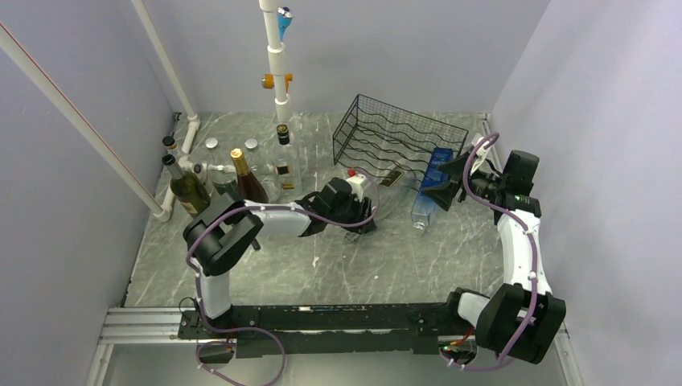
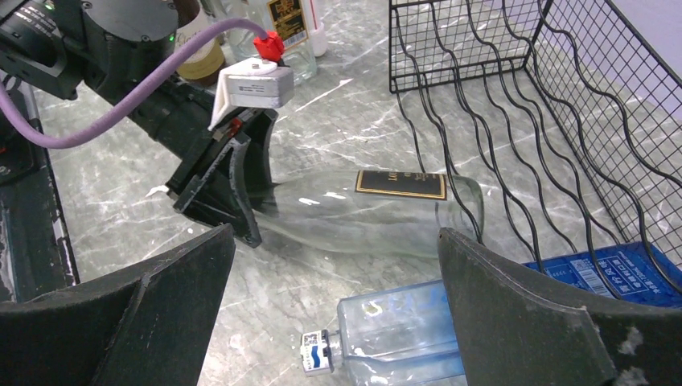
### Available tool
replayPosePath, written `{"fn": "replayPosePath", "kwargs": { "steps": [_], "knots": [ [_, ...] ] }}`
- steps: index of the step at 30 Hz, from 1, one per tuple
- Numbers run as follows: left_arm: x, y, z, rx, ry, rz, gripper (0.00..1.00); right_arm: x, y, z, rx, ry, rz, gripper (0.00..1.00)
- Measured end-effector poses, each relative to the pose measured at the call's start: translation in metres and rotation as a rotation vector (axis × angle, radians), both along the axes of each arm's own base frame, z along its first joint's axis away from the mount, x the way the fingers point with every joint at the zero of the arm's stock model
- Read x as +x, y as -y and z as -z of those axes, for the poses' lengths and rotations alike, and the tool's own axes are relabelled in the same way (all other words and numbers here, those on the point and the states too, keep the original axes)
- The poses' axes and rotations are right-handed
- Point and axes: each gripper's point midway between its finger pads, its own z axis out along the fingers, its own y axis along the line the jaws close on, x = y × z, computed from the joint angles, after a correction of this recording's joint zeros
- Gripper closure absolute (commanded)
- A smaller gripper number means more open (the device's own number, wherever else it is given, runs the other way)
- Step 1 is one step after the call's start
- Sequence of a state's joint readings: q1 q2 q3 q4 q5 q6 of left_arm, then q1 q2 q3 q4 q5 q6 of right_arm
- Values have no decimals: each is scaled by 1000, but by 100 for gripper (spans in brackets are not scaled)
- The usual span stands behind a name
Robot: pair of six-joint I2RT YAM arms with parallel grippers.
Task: Take the wine bottle off the wine rack
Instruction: Pick up the wine bottle from the wine rack.
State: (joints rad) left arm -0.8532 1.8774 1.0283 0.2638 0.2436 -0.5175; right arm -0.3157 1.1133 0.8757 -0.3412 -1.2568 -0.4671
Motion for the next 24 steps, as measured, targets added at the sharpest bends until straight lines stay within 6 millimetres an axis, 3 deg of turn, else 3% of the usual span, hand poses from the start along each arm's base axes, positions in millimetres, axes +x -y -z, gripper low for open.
{"fn": "replayPosePath", "kwargs": {
  "steps": [24],
  "knots": [
    [-52,-59,-24,53,-114,24,100,-1,1,6,-36,38,-16,0]
  ]
}}
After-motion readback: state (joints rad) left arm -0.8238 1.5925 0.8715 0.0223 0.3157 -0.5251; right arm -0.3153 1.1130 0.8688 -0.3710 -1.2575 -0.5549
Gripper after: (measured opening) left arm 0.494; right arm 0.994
